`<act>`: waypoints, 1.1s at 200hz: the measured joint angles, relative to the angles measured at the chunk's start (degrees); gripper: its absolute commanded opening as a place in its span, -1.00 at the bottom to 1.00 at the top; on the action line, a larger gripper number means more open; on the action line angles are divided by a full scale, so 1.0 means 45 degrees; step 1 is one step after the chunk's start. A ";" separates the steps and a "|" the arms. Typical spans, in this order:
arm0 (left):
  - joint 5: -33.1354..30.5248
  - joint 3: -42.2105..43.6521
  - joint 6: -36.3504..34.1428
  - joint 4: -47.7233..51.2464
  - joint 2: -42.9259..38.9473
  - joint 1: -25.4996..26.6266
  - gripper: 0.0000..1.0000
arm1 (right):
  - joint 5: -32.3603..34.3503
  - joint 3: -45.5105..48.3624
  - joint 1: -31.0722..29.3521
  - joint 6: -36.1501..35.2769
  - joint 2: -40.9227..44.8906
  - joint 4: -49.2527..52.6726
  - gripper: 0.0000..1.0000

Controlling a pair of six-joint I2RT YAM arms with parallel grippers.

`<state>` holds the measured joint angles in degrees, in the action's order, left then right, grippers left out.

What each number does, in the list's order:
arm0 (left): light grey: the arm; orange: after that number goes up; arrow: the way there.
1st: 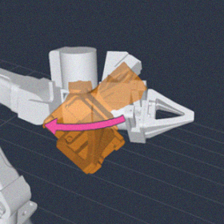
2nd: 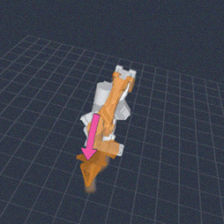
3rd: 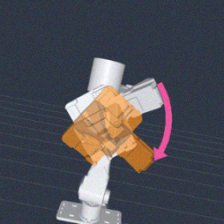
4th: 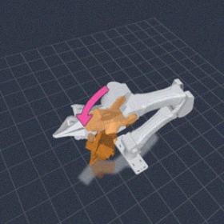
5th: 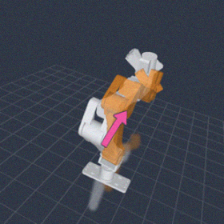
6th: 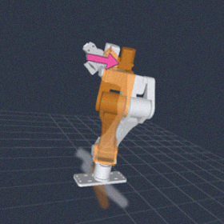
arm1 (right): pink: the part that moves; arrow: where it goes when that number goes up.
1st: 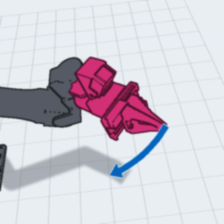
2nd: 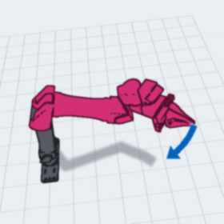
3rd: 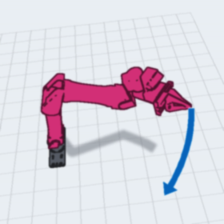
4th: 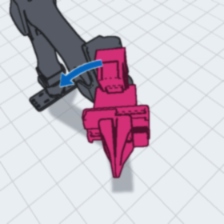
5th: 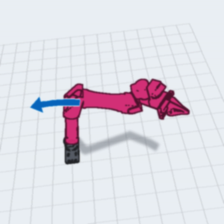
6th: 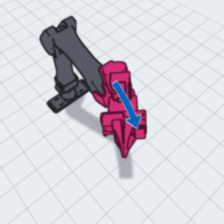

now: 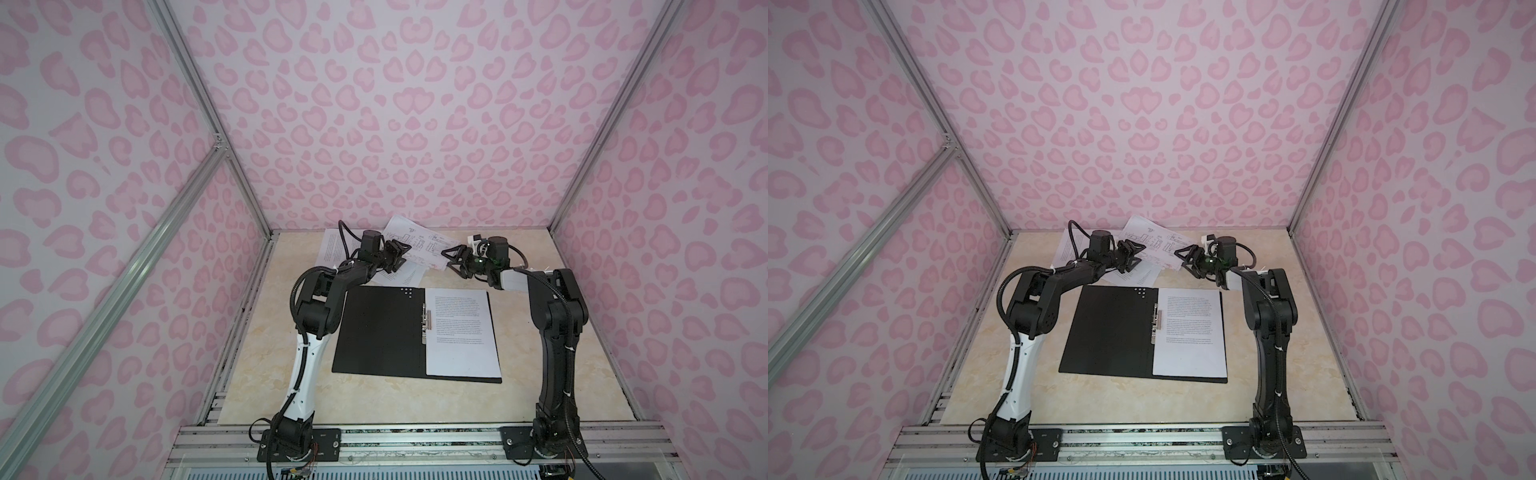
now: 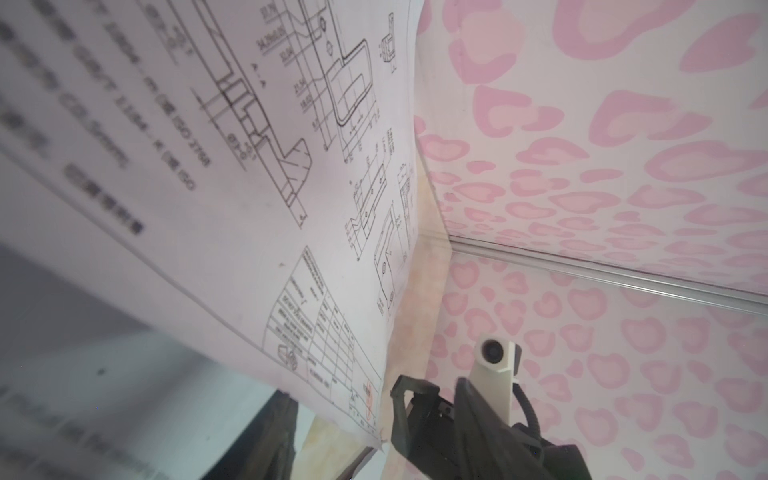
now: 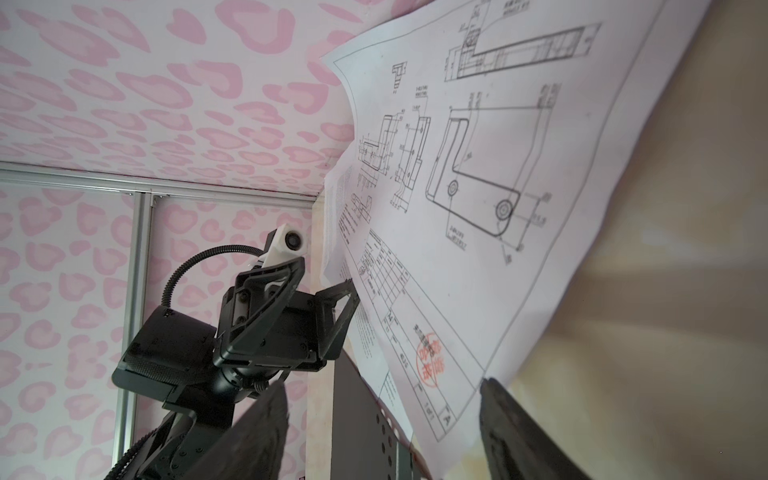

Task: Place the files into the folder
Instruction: 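Grasp the drawing's edge with the left gripper while the right gripper steadies it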

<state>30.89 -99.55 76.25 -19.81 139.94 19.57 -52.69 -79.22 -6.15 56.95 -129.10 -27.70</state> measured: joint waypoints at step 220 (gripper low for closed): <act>0.2278 -0.0049 -0.6154 0.6713 -0.0743 -0.0010 -0.92 | 0.2443 0.5901 0.1452 -0.4707 1.0117 0.5649 0.63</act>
<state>41.15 -99.77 48.56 10.39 136.59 19.53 -41.69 -52.66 0.38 35.77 -83.57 -2.28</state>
